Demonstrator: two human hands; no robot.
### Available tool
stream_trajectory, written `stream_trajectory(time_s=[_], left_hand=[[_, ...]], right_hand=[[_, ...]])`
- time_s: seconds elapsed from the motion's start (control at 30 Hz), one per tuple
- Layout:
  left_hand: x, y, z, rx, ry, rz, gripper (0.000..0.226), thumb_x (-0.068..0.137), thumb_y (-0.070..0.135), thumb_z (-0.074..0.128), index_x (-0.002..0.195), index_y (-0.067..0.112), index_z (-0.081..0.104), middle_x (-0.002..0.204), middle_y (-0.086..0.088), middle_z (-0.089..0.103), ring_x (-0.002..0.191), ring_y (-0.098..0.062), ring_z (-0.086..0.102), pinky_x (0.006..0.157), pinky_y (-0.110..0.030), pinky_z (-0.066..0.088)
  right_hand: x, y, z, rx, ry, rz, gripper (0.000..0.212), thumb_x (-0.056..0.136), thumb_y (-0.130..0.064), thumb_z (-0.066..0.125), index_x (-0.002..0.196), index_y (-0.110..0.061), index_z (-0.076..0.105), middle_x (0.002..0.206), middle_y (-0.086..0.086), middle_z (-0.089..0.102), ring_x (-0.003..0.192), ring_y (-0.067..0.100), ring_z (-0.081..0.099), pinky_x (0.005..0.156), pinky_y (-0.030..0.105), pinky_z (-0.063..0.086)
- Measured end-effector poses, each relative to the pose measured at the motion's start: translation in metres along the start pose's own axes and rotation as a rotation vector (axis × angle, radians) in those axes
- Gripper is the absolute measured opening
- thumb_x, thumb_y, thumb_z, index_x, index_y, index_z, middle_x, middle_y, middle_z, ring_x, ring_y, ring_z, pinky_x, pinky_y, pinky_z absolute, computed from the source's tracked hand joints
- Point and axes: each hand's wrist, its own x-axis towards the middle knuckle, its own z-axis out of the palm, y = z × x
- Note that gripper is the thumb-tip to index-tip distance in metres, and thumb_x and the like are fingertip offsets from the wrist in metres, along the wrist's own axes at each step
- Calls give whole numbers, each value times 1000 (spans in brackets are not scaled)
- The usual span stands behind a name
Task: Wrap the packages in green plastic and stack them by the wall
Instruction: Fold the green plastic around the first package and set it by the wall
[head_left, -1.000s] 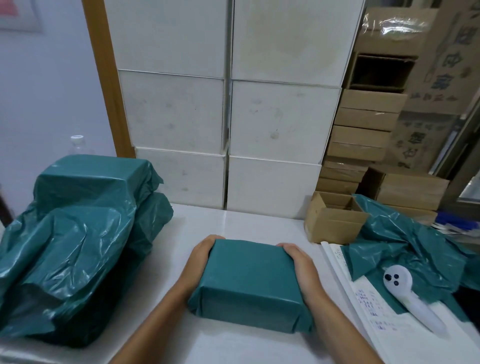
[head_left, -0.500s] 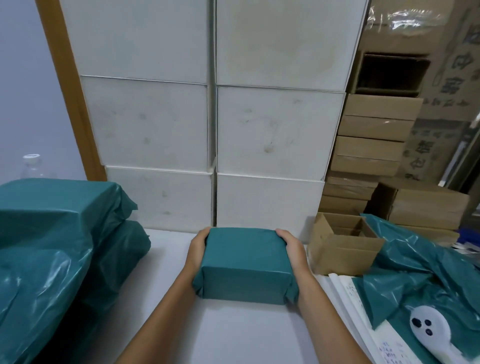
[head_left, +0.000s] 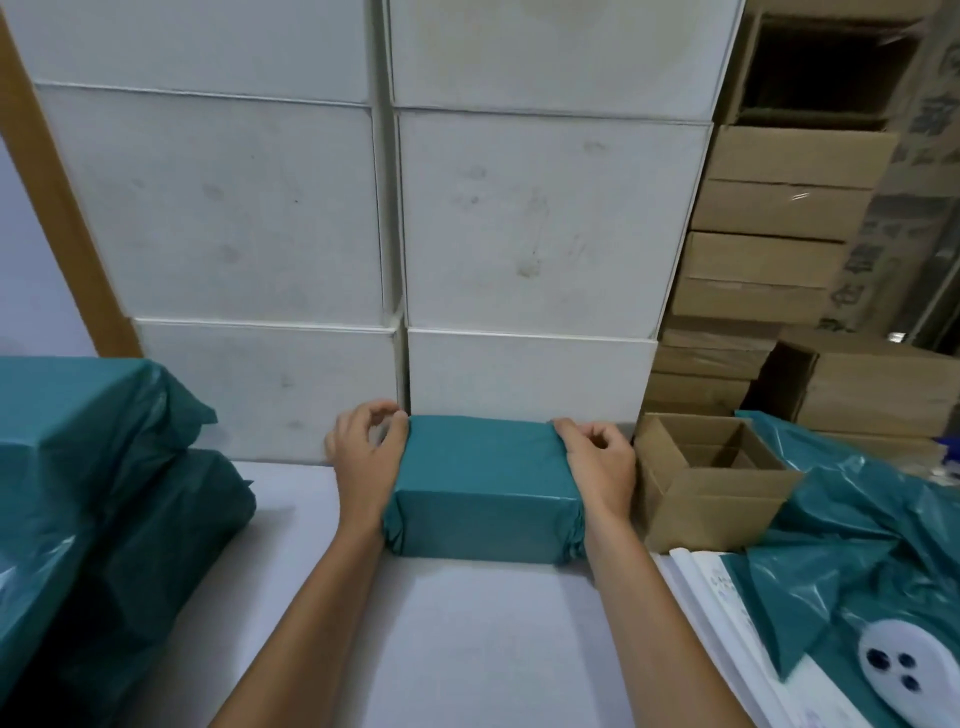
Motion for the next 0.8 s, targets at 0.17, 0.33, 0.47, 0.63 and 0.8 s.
stream_trajectory(time_s=[0.17,0.33,0.47,0.63,0.8], left_hand=[[-5,13,-5,-160,-85,-121,30,105,35,56,86,19,74,84,-5,76,77,-15,67,70,-33,54],[-4,14,-12,-346,-159,-240,38,107,26,43,103,11,78,99,-4,80,92,-16,72,78,-24,52],[-11,9,-15,-323,-232,-178,32,107,19,46,115,14,76,107,1,80,97,-12,73,79,-22,54],[-14,13,-29,-279,-350,-244,37,108,14,40,125,21,73,115,9,79,110,-10,70,85,-23,54],[-33,38,-39,-106,-360,-256,33,110,29,42,134,31,64,129,8,69,116,-13,64,83,-27,52]], right_hand=[[-1,-3,1,-34,4,-31,29,85,-26,83,75,0,75,81,16,78,65,16,59,63,29,49],[-6,-8,4,-91,-10,-48,44,89,-42,66,74,-3,76,81,21,76,66,21,61,60,37,49],[-15,-25,-3,-293,-91,-60,57,98,-50,48,70,-5,70,79,13,71,98,32,65,90,51,55],[-30,-32,-6,-391,-292,-4,58,99,-58,32,92,-16,72,97,4,75,98,27,68,100,51,53],[-53,-42,-16,-405,-266,-35,42,102,-49,32,102,-26,68,105,1,72,100,24,65,100,51,53]])
